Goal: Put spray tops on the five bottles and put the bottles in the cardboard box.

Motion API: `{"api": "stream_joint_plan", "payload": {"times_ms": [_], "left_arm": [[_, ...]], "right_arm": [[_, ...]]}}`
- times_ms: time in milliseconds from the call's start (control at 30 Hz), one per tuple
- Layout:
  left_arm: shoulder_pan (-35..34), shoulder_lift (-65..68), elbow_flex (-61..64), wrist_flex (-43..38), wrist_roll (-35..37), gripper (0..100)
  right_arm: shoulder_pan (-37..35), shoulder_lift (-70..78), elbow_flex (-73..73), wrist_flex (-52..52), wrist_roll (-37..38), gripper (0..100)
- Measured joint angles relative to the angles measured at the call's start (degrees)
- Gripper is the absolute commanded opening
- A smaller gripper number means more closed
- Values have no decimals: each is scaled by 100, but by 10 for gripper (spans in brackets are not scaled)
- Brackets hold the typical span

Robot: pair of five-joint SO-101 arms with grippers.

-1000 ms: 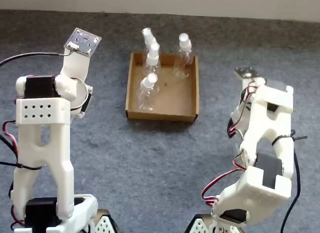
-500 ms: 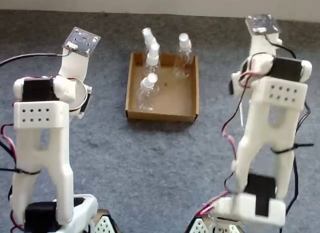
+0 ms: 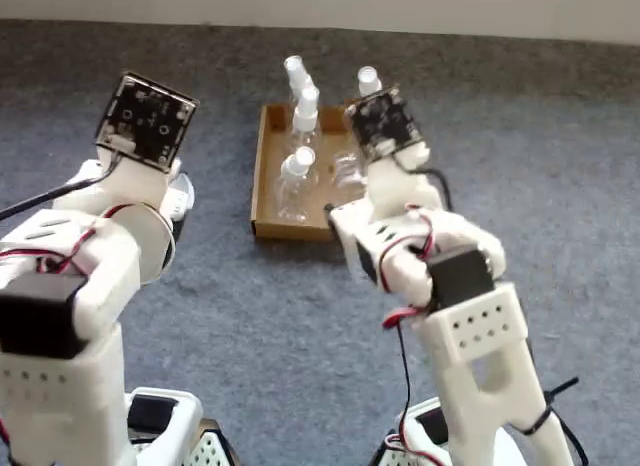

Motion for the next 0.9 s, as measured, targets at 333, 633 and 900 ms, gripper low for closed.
{"api": "stream_joint_plan", "payload": {"times_ms": [333, 633, 900], "left_arm": [[1741, -70, -835, -1169, 923, 5], [2971, -53, -835, -2549, 967, 5], [3842, 703, -782, -3174, 967, 5]], "right_arm": [[-290, -1785, 2251, -1670, -53, 5], [-316, -3991, 4598, -2629, -360, 4], [-624, -4607, 4721, -2690, -413, 4]]}}
